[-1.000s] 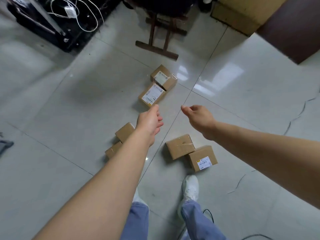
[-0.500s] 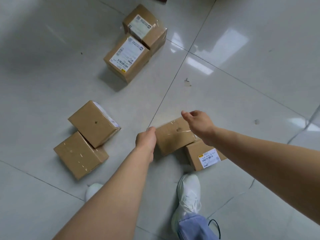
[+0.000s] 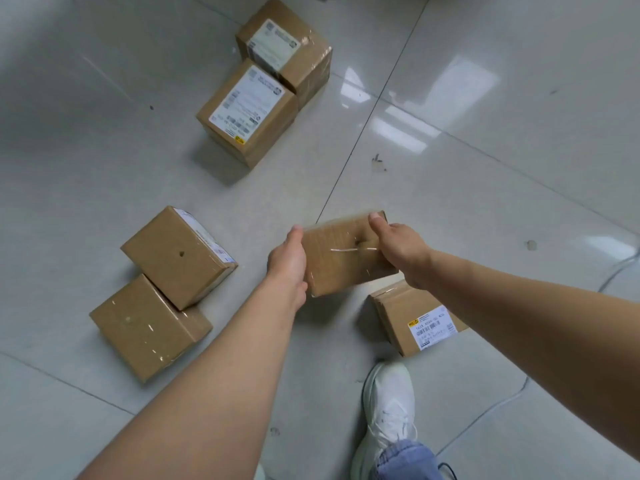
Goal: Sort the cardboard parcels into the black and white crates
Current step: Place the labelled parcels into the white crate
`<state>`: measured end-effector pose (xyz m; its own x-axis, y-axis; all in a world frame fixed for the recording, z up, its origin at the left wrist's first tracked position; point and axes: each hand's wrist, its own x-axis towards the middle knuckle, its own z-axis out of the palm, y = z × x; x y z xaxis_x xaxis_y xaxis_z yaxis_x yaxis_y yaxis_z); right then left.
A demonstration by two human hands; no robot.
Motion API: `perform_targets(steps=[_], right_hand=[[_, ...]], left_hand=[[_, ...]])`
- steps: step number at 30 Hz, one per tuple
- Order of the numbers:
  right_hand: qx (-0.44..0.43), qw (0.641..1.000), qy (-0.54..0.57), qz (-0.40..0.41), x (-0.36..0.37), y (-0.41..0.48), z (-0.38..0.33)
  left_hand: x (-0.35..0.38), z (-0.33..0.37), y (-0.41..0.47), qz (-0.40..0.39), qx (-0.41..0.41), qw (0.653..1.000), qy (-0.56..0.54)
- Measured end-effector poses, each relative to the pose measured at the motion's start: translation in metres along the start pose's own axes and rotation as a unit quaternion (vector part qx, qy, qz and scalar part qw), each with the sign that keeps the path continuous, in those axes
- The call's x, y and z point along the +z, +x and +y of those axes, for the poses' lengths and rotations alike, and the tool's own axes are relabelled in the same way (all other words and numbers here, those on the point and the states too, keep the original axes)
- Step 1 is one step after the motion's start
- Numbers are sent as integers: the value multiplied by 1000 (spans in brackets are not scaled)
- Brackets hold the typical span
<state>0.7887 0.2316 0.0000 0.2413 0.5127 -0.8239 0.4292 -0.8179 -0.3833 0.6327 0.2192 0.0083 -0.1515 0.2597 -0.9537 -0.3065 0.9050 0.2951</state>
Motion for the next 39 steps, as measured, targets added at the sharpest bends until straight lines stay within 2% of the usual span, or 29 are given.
perform_targets(steps=[8, 13, 21, 32, 39], right_hand=[[-66, 993, 73, 61, -59, -117, -126], [-117, 983, 135, 46, -97, -226, -222], [-218, 966, 132, 37, -143, -421, -351], [-375, 918, 129, 27, -144, -650, -462], [-445, 879, 170, -31, -126, -740, -494]], left_hand=[[-21, 123, -143, 14, 121, 993, 2], [-51, 199, -270, 13, 192, 981, -24], [-127, 295, -481, 6, 278, 956, -89], [-256, 345, -689, -7, 377, 910, -171], [-321, 334, -779, 43, 434, 876, -207]])
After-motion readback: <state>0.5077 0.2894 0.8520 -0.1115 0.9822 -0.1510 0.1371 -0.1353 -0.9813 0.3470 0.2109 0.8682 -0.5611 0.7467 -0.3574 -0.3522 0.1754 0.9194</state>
